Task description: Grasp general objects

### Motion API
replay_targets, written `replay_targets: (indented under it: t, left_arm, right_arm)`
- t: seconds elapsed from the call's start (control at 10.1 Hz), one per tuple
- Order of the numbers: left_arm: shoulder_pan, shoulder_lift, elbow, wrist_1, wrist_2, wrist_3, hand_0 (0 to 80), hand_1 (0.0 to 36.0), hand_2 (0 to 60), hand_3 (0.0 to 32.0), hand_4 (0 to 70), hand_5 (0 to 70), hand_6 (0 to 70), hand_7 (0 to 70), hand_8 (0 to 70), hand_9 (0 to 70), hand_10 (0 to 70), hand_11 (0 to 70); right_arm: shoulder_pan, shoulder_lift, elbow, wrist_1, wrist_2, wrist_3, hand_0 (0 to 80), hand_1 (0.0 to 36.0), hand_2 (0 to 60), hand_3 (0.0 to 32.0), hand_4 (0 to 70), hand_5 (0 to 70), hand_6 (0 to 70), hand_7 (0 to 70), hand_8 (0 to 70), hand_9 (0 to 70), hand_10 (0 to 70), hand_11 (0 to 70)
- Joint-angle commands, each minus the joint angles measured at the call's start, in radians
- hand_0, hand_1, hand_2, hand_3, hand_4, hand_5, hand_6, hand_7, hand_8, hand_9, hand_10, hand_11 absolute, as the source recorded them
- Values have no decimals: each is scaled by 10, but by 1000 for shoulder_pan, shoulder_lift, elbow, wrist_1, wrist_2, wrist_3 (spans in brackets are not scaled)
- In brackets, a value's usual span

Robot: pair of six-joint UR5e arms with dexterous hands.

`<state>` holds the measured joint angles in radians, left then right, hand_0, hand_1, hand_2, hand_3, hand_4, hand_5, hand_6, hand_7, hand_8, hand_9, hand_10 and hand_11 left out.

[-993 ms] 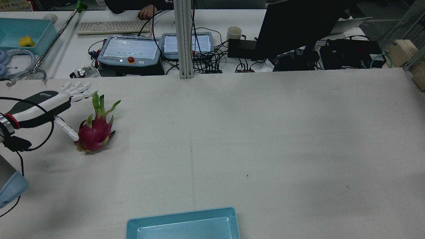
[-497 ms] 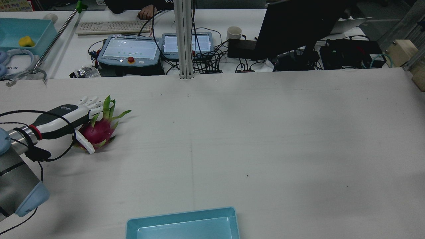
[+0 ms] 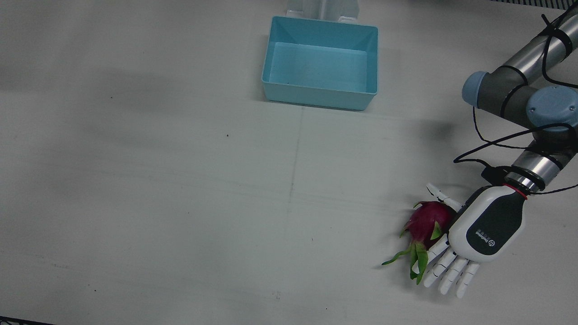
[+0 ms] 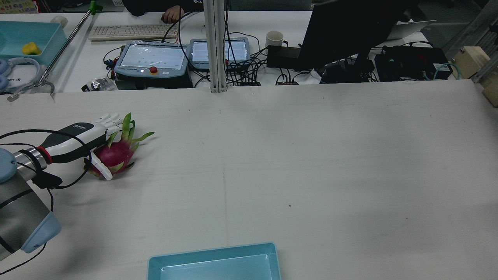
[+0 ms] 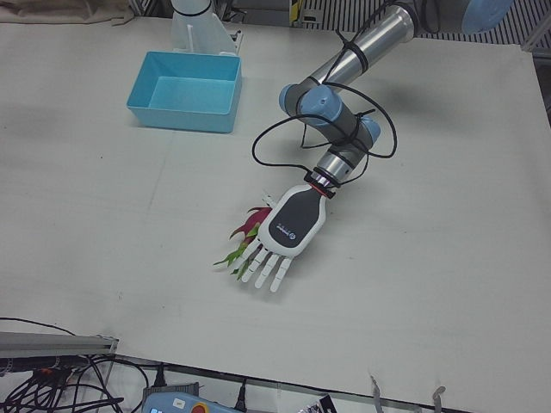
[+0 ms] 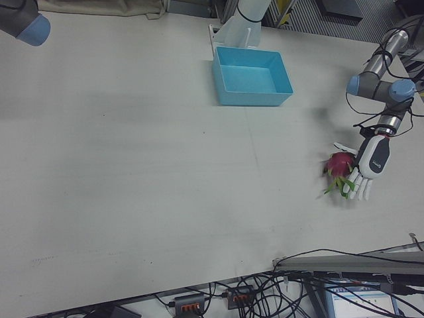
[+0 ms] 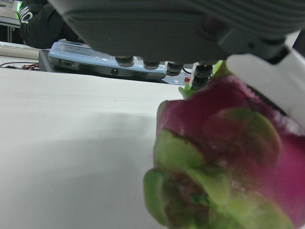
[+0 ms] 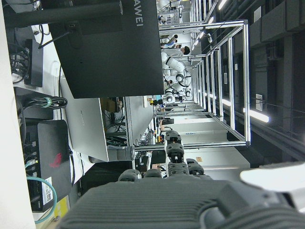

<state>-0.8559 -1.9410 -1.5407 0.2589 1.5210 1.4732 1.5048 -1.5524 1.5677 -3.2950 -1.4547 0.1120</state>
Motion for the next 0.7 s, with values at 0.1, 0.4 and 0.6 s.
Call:
replay_targets:
  t: [0.1,0.4,0.6]
  left_arm:
    - [0,-1,-1,-7,-1,18,481,72,0,0,265,393,0,83,0,2,0,0]
    - [0,-1,-1,-7,-1,18,528,122,0,0,521,581,7,140,0,14,0,0]
    - [0,-1,-1,-9,-1,18,516,226,416,0,674,604,32,170,0,20,0,0]
  right_arm:
    - [0,0,2,0,1,0,0,0,0,0,0,0,0,0,0,0,0,0]
    - [0,0,2,0,-1,0,0,0,0,0,0,0,0,0,0,0,0,0]
    - [0,0,2,0,1,0,0,0,0,0,0,0,0,0,0,0,0,0]
